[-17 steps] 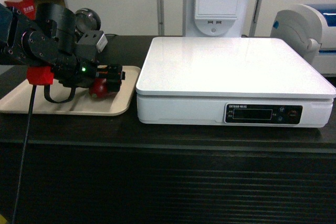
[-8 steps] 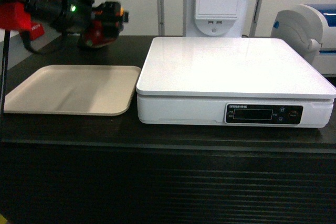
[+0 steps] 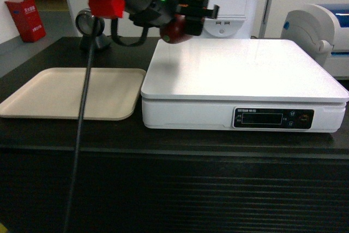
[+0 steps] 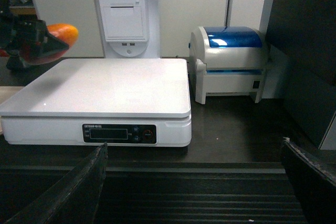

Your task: Place dark red mango on scale at checkout

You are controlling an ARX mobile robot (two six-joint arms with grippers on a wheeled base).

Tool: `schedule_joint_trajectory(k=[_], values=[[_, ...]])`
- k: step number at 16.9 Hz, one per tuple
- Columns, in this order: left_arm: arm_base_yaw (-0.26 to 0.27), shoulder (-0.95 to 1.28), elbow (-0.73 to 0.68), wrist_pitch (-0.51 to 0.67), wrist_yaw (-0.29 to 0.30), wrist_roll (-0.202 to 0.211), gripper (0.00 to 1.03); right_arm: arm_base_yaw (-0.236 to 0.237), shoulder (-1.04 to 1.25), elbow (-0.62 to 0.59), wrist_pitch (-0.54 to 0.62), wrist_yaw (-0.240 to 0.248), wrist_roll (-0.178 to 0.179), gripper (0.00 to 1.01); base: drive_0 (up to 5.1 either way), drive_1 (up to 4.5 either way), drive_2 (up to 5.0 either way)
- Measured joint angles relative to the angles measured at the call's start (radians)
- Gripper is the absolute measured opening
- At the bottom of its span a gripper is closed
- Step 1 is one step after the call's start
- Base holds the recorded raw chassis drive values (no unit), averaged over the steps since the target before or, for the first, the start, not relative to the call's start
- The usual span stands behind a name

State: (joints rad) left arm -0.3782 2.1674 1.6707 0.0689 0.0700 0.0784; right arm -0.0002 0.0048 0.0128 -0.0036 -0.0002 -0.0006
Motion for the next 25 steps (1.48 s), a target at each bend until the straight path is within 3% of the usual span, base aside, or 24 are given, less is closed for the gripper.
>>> schedule_joint_trajectory(k=[6, 11, 15, 18, 22, 25], values=[[-0.128, 0.127, 0.195, -0.09, -0.008, -0.046, 0.62, 0.0, 0.0, 0.0, 0.0, 0.0, 0.0, 0.98, 0.0, 0.0, 0.0], [-0.173, 0.244, 0.304, -0.155, -0.018, -0.098, 0.62, 0.0, 0.0, 0.0, 0.0, 0.0, 0.0, 0.98, 0.0, 0.0, 0.0], [-0.191, 0.284, 0.375, -0.197, -0.036, -0.105, 0.62, 0.0, 0.0, 0.0, 0.0, 0.0, 0.0, 0.98, 0.0, 0.0, 0.0], [-0.194, 0.326, 0.436, -0.262, -0.067, -0.134, 0.62, 0.0, 0.0, 0.0, 0.0, 0.0, 0.0, 0.98, 0.0, 0.0, 0.0], [-0.188, 0.33, 0.451, -0.257, -0.079, -0.151, 1.0, 0.0, 0.0, 0.0, 0.0, 0.0, 0.0, 0.98, 0.0, 0.0, 0.0], [-0.188, 0.299, 0.383, -0.167, -0.074, -0.138, 0.98, 0.0, 0.0, 0.0, 0.0, 0.0, 0.0, 0.98, 0.0, 0.0, 0.0]])
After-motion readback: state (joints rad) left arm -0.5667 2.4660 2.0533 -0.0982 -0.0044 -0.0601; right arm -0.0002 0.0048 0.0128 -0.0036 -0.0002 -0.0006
